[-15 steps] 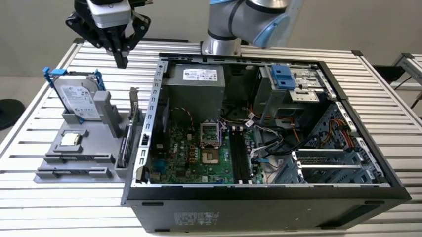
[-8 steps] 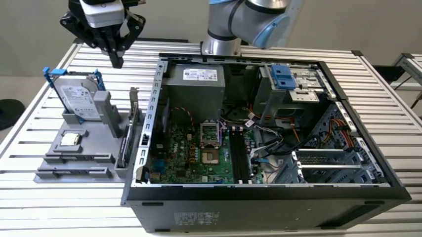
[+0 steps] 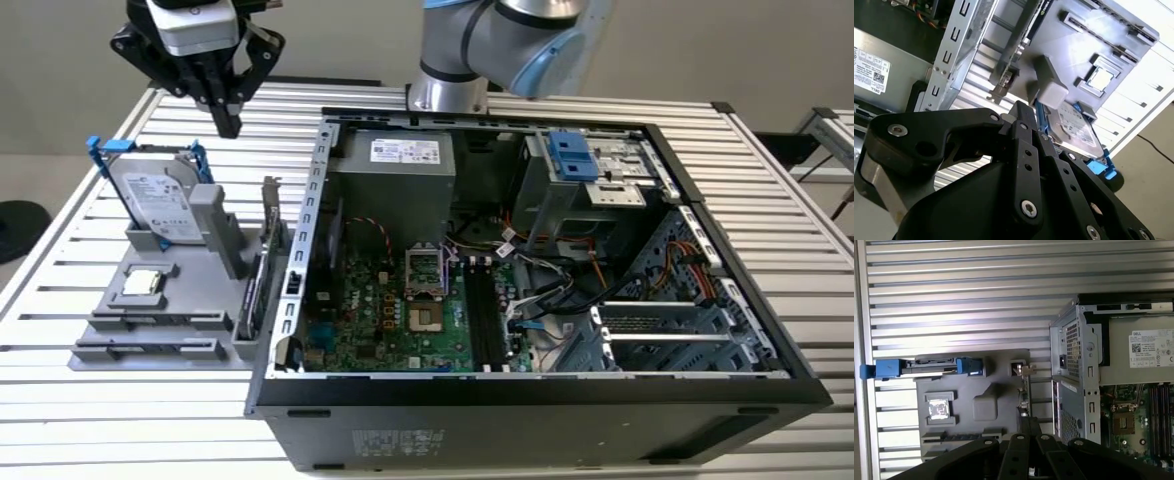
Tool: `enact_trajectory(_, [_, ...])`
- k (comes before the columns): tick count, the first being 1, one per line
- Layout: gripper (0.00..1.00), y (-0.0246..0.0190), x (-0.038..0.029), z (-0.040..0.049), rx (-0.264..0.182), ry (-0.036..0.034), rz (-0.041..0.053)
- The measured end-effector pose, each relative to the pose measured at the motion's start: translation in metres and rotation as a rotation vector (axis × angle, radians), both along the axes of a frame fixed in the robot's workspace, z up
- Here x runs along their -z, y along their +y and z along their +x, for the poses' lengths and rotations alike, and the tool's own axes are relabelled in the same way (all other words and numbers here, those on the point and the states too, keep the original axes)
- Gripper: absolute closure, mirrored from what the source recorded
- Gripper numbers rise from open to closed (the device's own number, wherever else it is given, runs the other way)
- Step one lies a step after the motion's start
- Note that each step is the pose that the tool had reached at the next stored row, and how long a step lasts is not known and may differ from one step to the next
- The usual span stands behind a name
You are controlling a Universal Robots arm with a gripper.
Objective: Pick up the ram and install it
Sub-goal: 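Reach for the ram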
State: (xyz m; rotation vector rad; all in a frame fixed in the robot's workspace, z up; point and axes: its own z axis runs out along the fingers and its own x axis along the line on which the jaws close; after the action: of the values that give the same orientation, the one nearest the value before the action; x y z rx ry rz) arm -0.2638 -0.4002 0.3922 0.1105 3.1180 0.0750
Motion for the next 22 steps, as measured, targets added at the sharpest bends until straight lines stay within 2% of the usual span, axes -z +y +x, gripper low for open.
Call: enact_trajectory(22, [1.00,-0.0001,0.0002,-0.0182,0.000,0.0000,-0.0001])
